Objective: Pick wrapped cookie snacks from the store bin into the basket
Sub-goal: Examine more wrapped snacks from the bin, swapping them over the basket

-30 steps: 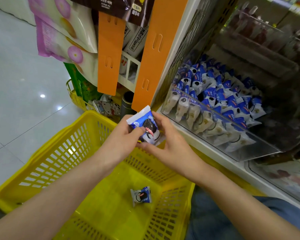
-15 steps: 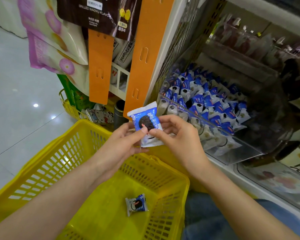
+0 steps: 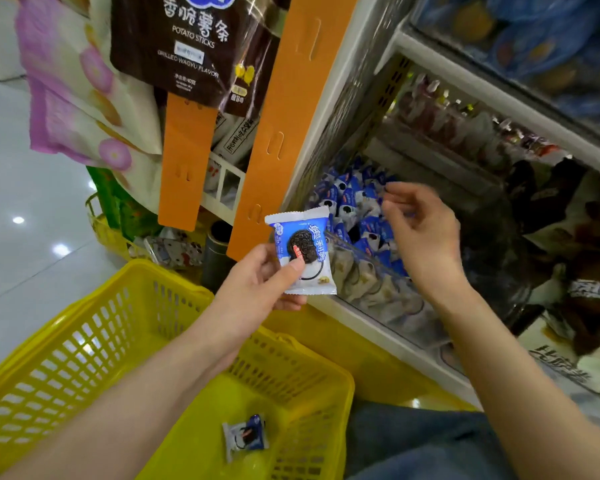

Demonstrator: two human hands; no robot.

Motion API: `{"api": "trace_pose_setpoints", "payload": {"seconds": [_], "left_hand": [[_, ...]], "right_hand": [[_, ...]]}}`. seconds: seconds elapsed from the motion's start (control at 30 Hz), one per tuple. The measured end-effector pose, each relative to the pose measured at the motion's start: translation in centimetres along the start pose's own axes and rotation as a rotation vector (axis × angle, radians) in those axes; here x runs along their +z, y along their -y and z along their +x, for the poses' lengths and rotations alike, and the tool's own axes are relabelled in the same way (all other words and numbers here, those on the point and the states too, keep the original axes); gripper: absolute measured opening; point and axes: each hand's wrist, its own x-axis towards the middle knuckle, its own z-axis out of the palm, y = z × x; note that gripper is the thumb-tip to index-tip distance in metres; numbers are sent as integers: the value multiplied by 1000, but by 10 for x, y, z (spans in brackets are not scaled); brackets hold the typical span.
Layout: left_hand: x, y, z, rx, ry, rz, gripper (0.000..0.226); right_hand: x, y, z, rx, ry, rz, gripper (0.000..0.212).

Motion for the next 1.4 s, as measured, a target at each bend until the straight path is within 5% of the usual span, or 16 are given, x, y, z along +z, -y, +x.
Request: {"api": "trace_pose_setpoints", "payload": {"seconds": [0.2,0.47,0.73,0.87,1.0,1.17,1.4], "left_hand": [[8,-7,3,11,31,32,23],[8,-7,4,-47,31,41,25],[5,-2,3,-209,-76,19,24],[3,-2,2,-220,-96,79,20],[4,-6,-5,-267,-27,4,37],[1,-7,-16,-254,127,35,65],[-4,-14,-18,-156,211,144,47]], "right_hand": [[10,-41,49,257,272,-382,28],[16,-44,54,149,327,-584,14],[-25,0,31,-77,-94,-172,8],[-28,29,-5,48,183,304,16],[-9,32,-42,146,477,427,15],[8,33,-62,115,505,382,9],[3,34,-55,248,417,355,15]]}}
